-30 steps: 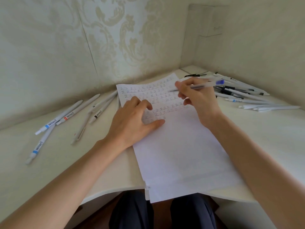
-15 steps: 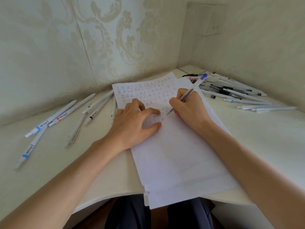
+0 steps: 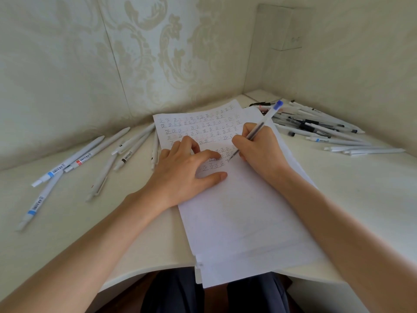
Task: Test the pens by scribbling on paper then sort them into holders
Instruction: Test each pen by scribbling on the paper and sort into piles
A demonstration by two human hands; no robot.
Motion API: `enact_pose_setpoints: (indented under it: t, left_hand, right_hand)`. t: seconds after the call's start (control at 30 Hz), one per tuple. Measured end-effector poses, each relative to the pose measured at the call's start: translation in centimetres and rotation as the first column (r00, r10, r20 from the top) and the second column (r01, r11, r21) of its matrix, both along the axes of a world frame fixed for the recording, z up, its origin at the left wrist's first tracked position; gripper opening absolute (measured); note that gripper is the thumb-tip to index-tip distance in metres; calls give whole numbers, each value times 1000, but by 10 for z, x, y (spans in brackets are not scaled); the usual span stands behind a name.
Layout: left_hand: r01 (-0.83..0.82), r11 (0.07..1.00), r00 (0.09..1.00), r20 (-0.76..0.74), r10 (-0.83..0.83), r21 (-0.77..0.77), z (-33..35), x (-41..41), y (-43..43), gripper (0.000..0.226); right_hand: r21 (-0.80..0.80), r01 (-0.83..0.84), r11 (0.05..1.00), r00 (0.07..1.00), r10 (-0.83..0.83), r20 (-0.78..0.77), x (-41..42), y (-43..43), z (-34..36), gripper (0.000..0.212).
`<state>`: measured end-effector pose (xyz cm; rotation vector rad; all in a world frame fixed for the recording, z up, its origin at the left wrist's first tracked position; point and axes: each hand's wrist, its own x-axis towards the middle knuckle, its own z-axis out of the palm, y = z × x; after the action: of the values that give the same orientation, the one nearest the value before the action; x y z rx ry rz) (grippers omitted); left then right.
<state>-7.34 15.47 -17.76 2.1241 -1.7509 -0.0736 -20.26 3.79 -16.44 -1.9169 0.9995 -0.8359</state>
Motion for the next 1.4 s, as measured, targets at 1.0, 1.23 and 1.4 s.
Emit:
enact_pose_setpoints:
  t: [1.0, 1.23, 1.4]
  left_hand:
    - [-189, 941, 873, -486, 30, -282, 5, 1, 1, 46]
    - [-222, 926, 881, -469, 56, -306, 4, 1, 1, 11]
    - [-216, 911, 887, -461, 33, -350, 5, -2, 1, 11]
  right_hand:
    - [114, -180, 977, 933, 133, 334, -1, 4, 8, 27]
    - [215, -382, 899, 821, 224, 525, 0, 10, 13, 34]
    - [217, -372, 903, 844, 231, 484, 3, 11, 10, 30]
